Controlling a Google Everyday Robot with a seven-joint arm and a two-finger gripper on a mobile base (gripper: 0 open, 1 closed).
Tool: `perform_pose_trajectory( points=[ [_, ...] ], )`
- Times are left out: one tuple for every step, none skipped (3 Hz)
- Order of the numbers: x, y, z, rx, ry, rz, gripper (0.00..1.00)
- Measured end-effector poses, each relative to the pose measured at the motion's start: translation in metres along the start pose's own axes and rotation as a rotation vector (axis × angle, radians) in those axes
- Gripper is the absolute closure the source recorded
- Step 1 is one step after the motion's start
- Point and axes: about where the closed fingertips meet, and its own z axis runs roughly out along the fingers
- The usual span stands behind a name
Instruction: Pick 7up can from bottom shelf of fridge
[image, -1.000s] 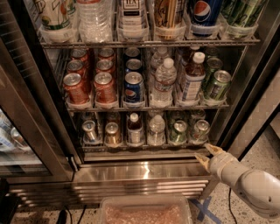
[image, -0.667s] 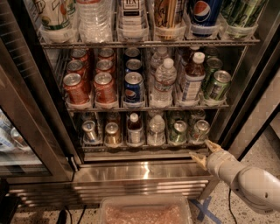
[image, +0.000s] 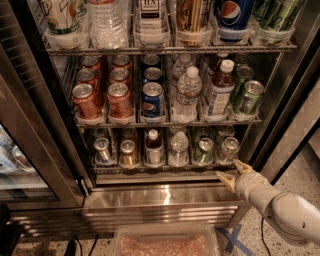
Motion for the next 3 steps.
perform_pose_trajectory(
  points=[
    [0.0,-0.009,0.007,0.06,-0.064,0.067,0.36],
    [0.001,-0.016,0.013,0.109,-0.11,0.121,0.36],
    [0.001,-0.022,0.016,0.146,-0.144,0.157,0.36]
  ],
)
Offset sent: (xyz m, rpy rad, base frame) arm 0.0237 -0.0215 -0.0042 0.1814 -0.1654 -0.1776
